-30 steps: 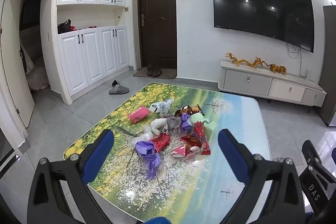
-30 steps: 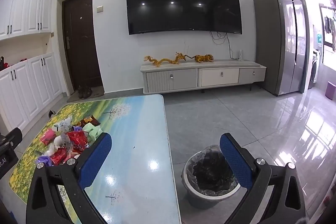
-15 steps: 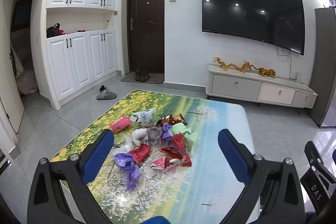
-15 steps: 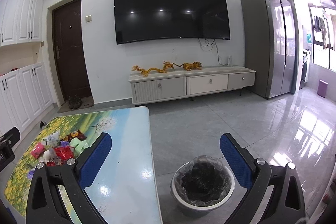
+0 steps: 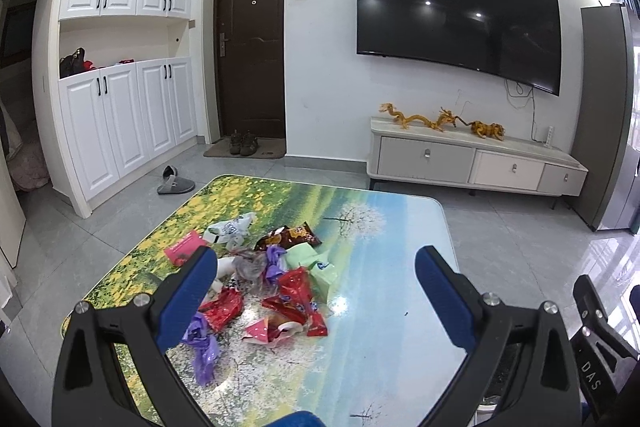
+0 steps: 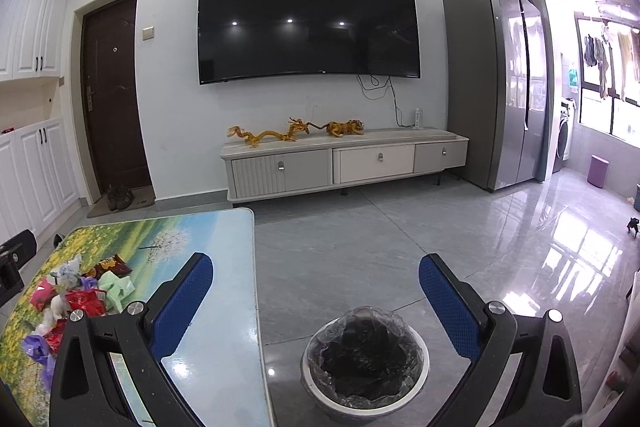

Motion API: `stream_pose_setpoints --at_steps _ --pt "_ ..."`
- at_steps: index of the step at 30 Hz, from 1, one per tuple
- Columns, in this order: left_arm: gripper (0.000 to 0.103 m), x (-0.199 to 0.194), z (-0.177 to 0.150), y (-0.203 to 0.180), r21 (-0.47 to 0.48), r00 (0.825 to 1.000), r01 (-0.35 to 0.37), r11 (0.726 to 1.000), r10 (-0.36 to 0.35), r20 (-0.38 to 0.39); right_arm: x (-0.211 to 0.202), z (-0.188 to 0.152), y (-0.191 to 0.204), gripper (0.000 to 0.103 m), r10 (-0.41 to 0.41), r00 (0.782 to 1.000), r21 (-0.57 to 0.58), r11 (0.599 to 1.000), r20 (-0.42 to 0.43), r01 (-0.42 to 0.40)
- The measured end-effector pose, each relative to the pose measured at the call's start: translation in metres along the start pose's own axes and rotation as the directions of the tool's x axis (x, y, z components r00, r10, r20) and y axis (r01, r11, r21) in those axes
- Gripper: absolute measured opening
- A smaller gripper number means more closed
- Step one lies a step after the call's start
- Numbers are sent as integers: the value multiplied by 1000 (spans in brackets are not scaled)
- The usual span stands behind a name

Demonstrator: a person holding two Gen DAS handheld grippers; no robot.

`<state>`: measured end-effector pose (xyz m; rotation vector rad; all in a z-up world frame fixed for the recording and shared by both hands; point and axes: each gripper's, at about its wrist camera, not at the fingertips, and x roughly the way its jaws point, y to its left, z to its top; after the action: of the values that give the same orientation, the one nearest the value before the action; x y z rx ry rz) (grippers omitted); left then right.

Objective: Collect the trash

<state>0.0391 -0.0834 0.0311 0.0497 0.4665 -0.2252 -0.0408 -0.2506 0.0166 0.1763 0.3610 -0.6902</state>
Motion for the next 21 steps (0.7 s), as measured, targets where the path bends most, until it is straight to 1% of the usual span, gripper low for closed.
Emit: stream_pose_setpoints --at_steps 7,12,21 --pt "100 17 -2 -10 11 1000 3 1000 -3 -14 21 -6 -4 103 -2 999 7 1000 -42 3" --pt "100 33 -5 -7 -14 999 6 1000 -7 -46 34 -9 -6 103 -19 998 6 1000 -68 20" --pt "100 56 -9 -9 -27 997 14 1000 -16 -81 53 -9 -3 103 -18 995 0 1000 -100 18"
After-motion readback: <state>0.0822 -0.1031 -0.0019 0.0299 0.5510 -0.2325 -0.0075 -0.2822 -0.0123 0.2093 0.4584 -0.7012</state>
